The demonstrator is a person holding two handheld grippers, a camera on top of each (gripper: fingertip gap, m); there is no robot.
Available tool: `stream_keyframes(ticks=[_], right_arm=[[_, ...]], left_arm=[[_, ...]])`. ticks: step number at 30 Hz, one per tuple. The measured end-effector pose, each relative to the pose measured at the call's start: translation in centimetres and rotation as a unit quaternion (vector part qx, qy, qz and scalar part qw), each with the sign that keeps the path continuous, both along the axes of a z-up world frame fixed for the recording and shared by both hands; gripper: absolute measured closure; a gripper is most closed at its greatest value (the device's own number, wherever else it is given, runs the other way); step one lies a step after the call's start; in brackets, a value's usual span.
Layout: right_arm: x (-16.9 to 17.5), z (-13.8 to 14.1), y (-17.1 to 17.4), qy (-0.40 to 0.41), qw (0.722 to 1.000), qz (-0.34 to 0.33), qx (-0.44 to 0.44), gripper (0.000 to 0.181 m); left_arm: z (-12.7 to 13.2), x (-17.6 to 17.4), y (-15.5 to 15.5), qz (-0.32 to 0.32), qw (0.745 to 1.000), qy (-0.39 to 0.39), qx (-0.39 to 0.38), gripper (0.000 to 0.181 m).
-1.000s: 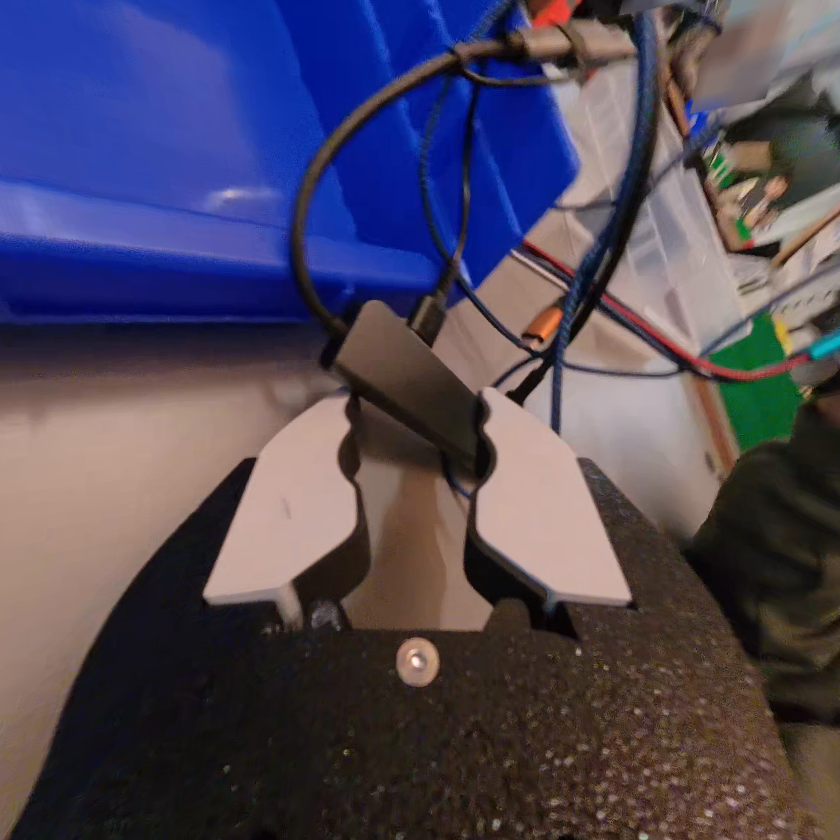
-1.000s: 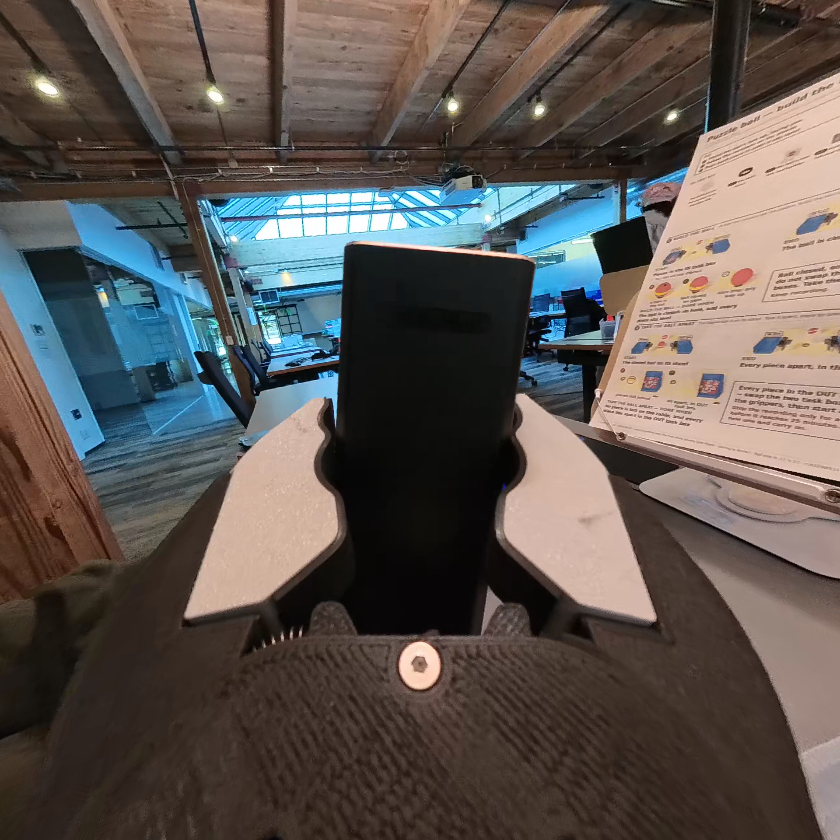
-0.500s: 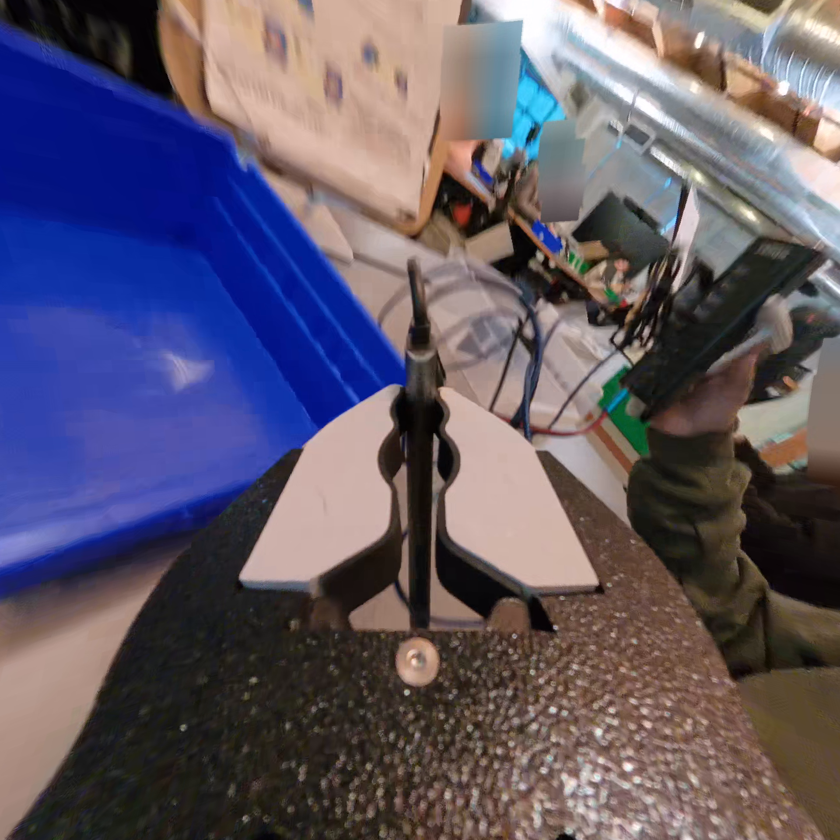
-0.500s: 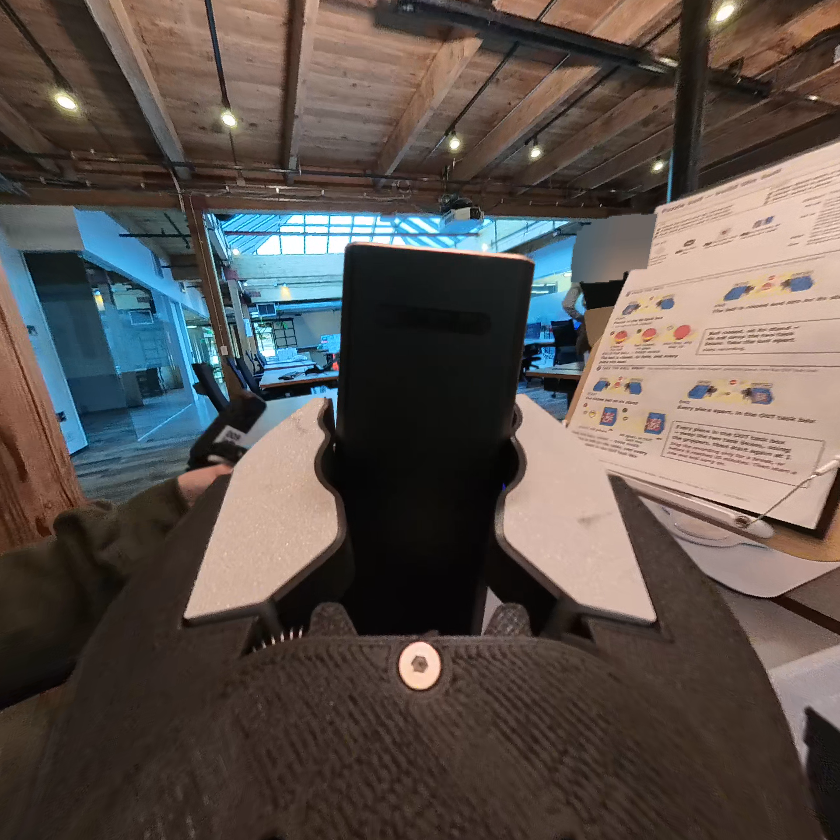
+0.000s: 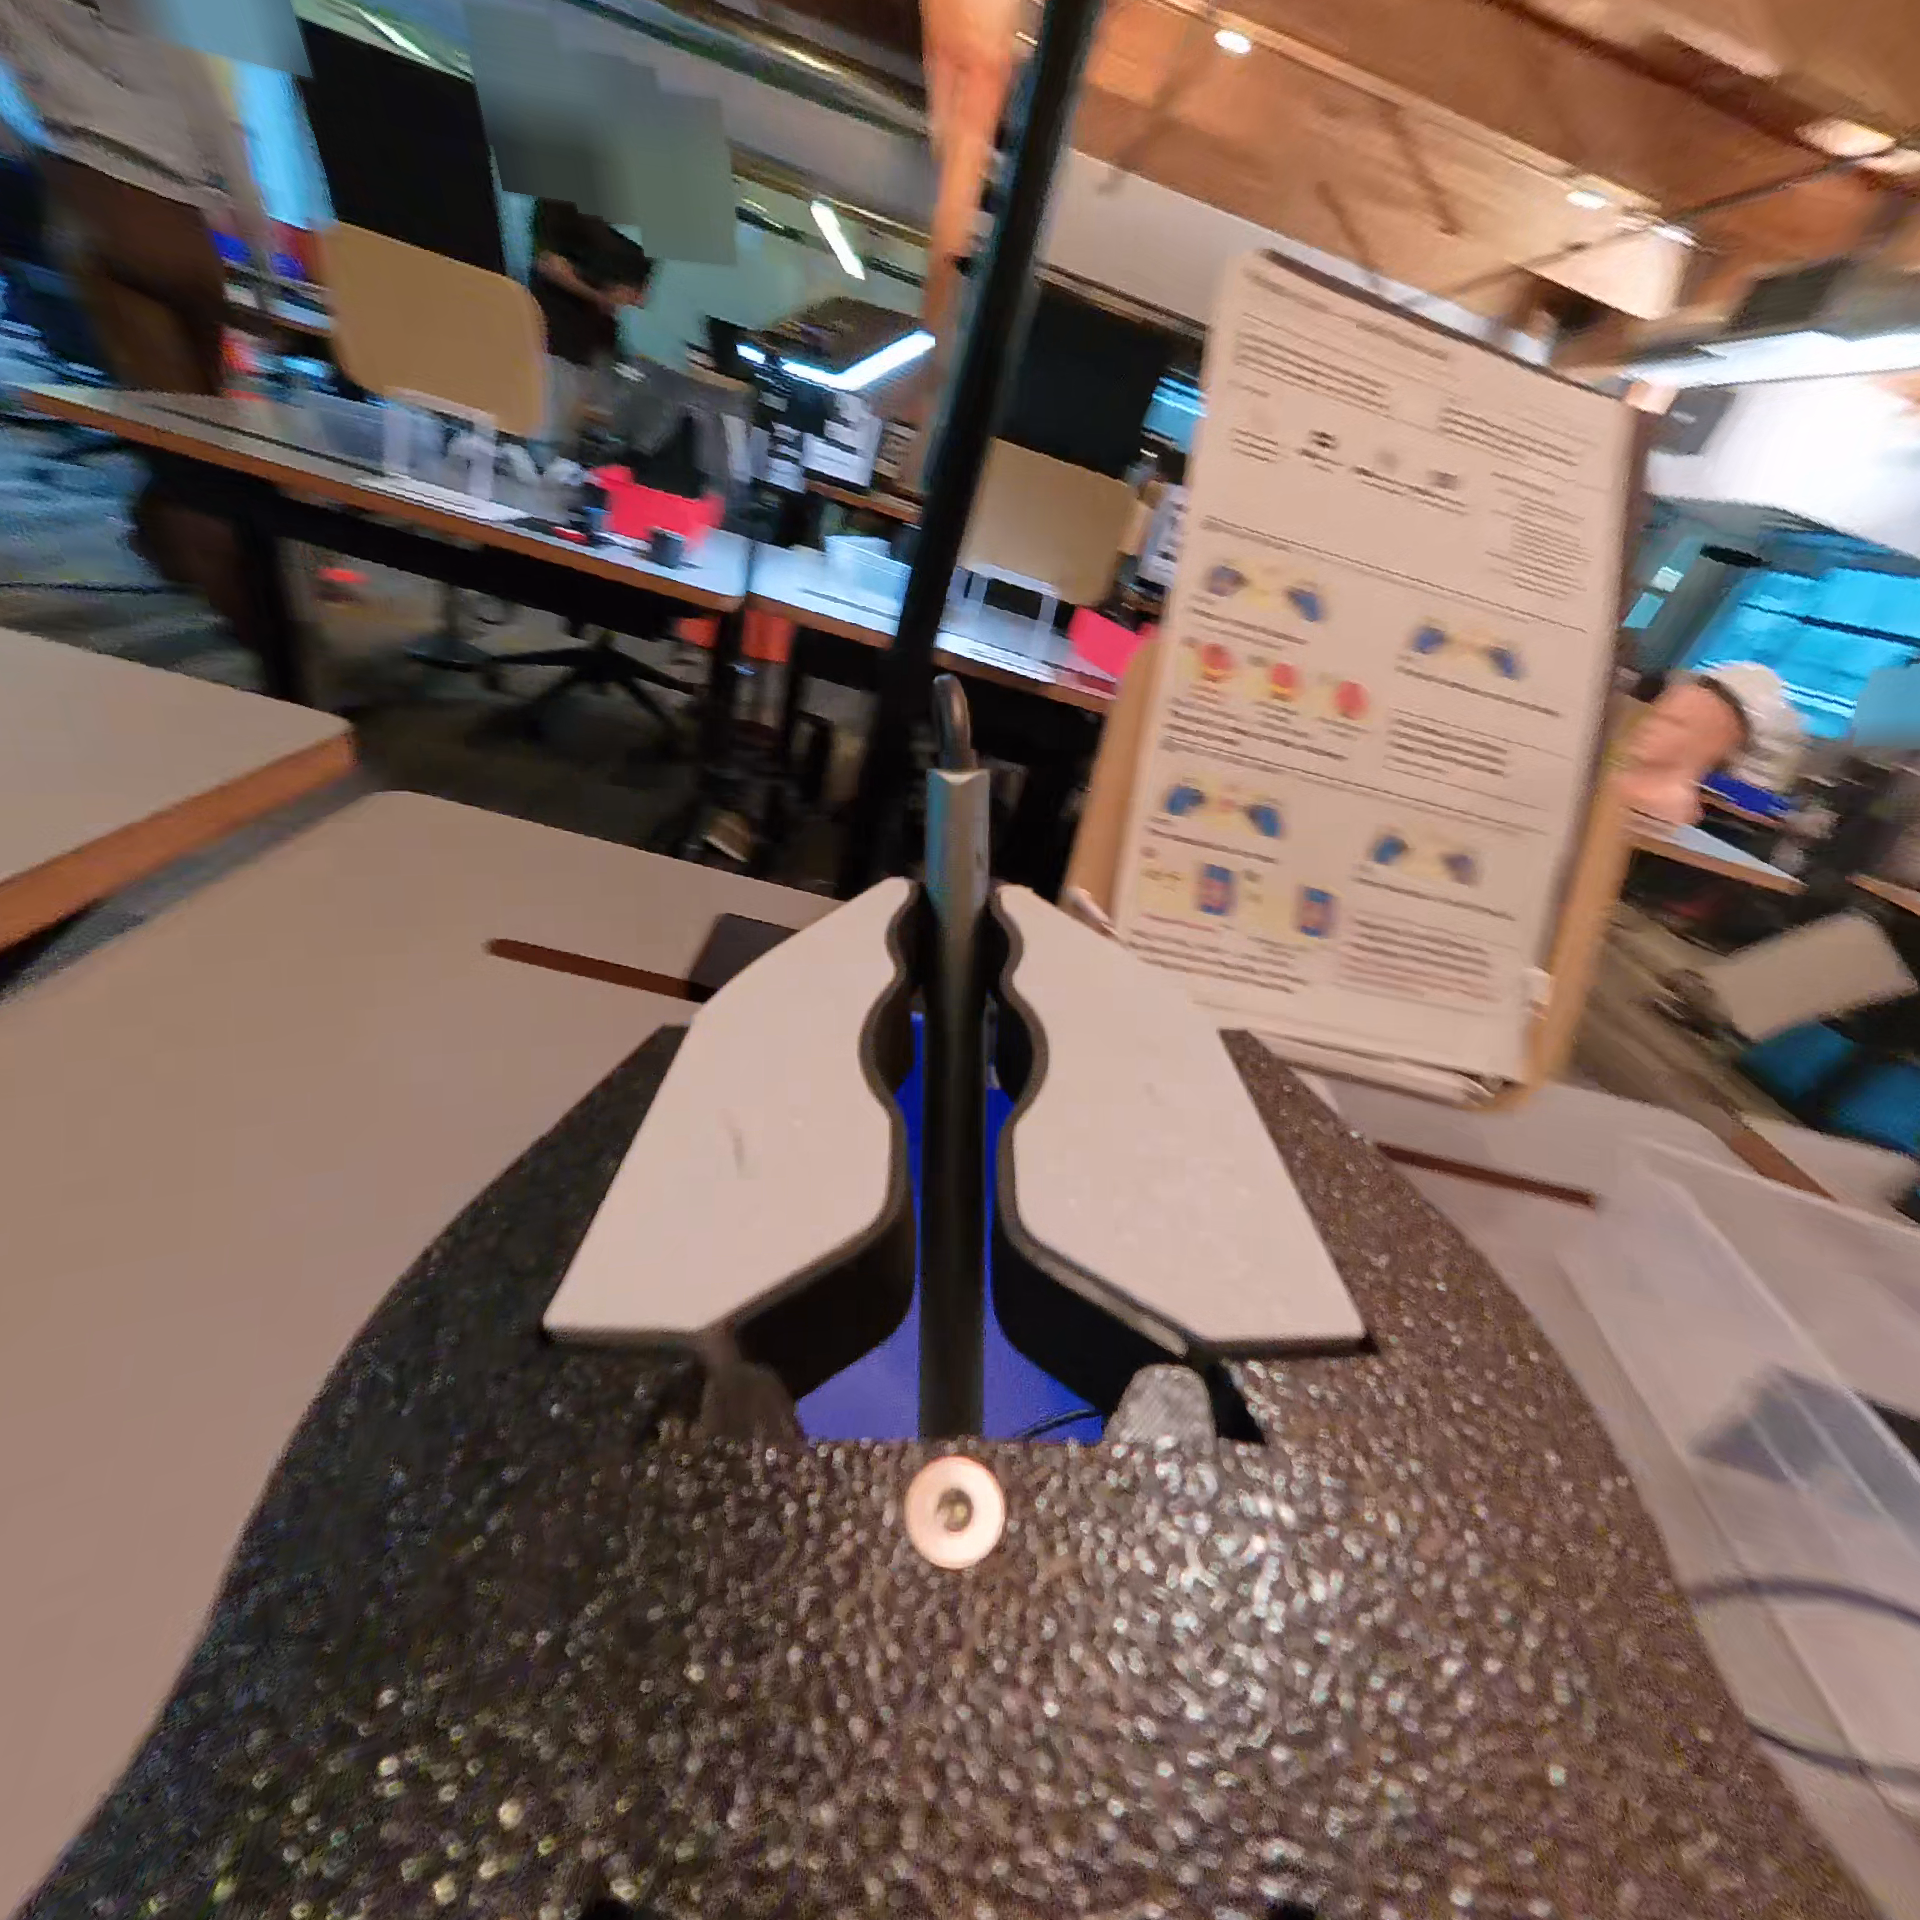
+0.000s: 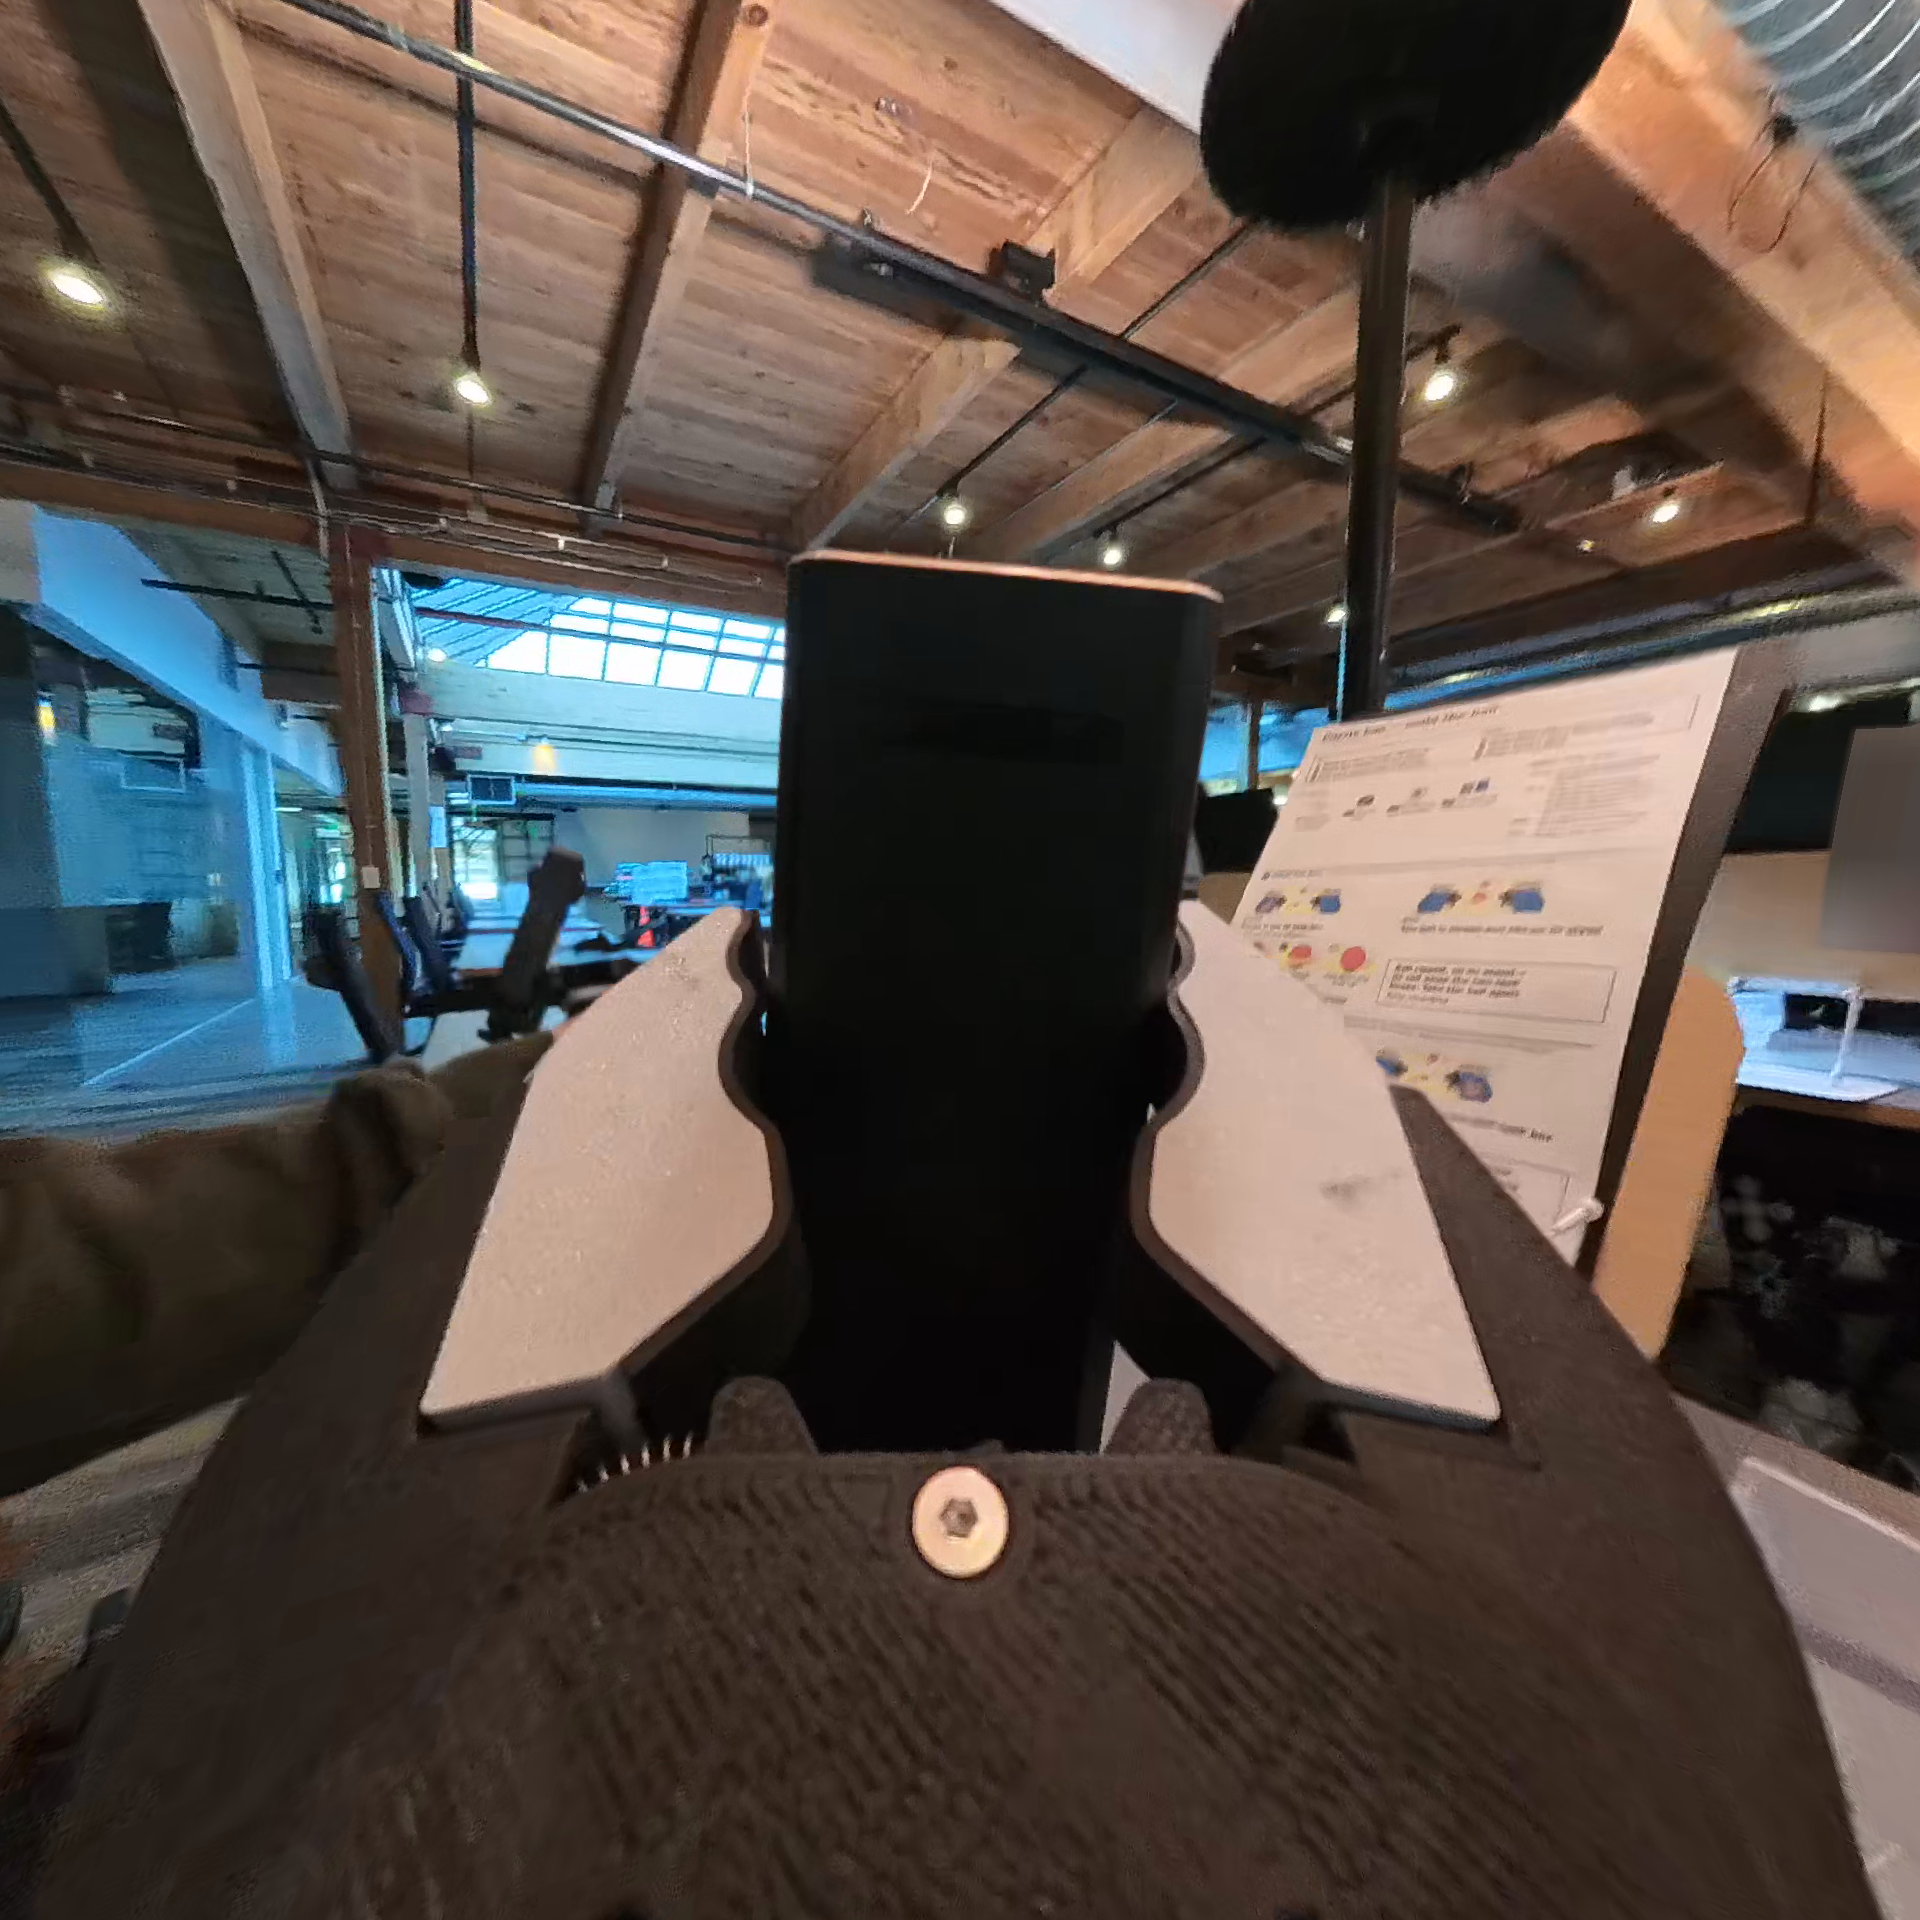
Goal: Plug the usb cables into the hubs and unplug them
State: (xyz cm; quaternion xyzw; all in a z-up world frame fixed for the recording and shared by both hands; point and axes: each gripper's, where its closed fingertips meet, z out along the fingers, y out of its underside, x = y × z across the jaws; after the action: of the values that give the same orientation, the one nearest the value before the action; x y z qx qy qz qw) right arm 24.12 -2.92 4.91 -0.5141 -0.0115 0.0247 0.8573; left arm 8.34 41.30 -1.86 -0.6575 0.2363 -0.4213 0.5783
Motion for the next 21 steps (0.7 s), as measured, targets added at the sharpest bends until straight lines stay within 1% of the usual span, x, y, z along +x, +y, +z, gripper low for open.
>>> stream_keyframes(ticks=[2, 5, 6, 8, 9, 10, 12, 13, 14, 15, 16, 18, 20, 21], right_arm=[[0.3, 1.0, -1.4, -0.003, 0.999, -0.029, 0.016, 0.109], [1.2, 2.3, -4.3, -0.019, 0.996, -0.082, 0.034, 0.109], [1.5, 2.6, -5.2, -0.021, 0.994, -0.096, 0.037, 0.109], [2.0, 2.9, -6.6, -0.021, 0.993, -0.112, 0.042, 0.109], [2.3, 2.9, -7.1, -0.02, 0.992, -0.118, 0.044, 0.107], [2.5, 3.1, -7.6, -0.018, 0.99, -0.128, 0.052, 0.109], [2.6, 3.3, -8.2, -0.017, 0.989, -0.131, 0.059, 0.109], [2.5, 3.3, -8.3, -0.016, 0.99, -0.125, 0.056, 0.109], [2.5, 3.3, -8.4, -0.015, 0.99, -0.125, 0.056, 0.109], [2.5, 3.2, -8.3, -0.014, 0.99, -0.126, 0.055, 0.107], [2.6, 2.9, -8.1, -0.014, 0.991, -0.123, 0.047, 0.108], [2.5, 2.5, -7.5, -0.015, 0.992, -0.123, 0.035, 0.109], [2.1, 2.0, -6.7, -0.019, 0.993, -0.115, 0.021, 0.109], [1.8, 1.8, -6.3, -0.021, 0.993, -0.111, 0.016, 0.109]], left_arm=[[-0.5, 0.6, 1.8, 0.043, 0.999, 0.013, 0.012, 0.172], [-1.8, 2.5, 2.7, 0.06, 0.991, 0.09, 0.074, 0.172], [-2.5, 3.6, 2.5, 0.046, 0.987, 0.121, 0.09, 0.172], [-4.8, 5.6, 1.2, -0.01, 0.979, 0.184, 0.092, 0.172], [-5.9, 6.0, 0.9, -0.017, 0.973, 0.212, 0.09, 0.172], [-6.9, 6.3, 0.7, -0.021, 0.968, 0.233, 0.093, 0.172], [-9.3, 7.2, -0.5, -0.067, 0.953, 0.28, 0.091, 0.171], [-10.5, 7.5, -1.3, -0.094, 0.945, 0.3, 0.085, 0.165], [-11.4, 7.6, -2.2, -0.124, 0.936, 0.318, 0.083, 0.156], [-12.2, 7.4, -2.9, -0.141, 0.928, 0.336, 0.081, 0.145], [-12.6, 6.7, -2.9, -0.13, 0.923, 0.354, 0.078, 0.133], [-12.6, 4.8, -3.1, -0.109, 0.92, 0.368, 0.079, 0.119], [-12.7, 2.6, -3.2, -0.078, 0.923, 0.369, 0.08, 0.117], [-13.6, 1.3, -3.1, -0.064, 0.917, 0.386, 0.079, 0.117]])
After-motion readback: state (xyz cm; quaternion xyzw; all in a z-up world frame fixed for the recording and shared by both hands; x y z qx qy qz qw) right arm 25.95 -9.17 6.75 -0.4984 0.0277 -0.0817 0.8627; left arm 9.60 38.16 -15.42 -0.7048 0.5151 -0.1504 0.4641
